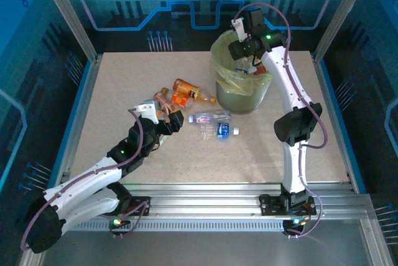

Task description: Put the plastic bottles in the bin

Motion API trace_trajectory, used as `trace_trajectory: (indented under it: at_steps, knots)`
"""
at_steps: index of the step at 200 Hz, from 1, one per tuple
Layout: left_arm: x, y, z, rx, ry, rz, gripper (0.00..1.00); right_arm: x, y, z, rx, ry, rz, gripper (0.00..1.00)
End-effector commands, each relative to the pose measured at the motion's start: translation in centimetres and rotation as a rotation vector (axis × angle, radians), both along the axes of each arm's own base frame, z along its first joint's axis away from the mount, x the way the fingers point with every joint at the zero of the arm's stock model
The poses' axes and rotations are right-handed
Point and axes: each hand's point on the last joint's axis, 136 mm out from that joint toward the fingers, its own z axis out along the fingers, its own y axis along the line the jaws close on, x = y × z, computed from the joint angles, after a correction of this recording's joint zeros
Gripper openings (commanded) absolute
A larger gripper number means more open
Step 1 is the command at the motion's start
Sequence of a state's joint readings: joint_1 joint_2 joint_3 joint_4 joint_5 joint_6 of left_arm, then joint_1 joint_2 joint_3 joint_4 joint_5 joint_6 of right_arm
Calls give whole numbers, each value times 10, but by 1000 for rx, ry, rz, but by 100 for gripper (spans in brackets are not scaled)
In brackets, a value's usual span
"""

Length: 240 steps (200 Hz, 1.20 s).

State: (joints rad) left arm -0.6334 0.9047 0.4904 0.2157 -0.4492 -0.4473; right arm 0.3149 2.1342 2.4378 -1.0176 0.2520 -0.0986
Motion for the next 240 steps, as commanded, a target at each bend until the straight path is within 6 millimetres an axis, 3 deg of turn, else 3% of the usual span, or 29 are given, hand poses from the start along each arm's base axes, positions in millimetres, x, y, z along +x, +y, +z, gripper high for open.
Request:
trace_trajectory:
  at_steps: [1,25,91,135,161,193,240]
  knots:
    - [0,7,-1,-6,2,29,99,-1,4,-9,-5,26,23,77]
    - [0,8,-1,-6,2,30,99,-2,6,-7,9,26,30,82]
    - [0,10,0,-1,2,38,99,-15,14,-1,64,46,49,81]
    - [1,24,-9,56,77,88,99,-30,19,18,124,34,49,87]
    - [1,38,-21,127,178,119,99,-40,13,31,145,16,18,100]
    - [-3,58,-39,219,332,147,99,-57,-1,49,164,-18,-47,100]
    - [-4,71,-63,336,515,119,99,-94,-21,71,243,-55,-153,100]
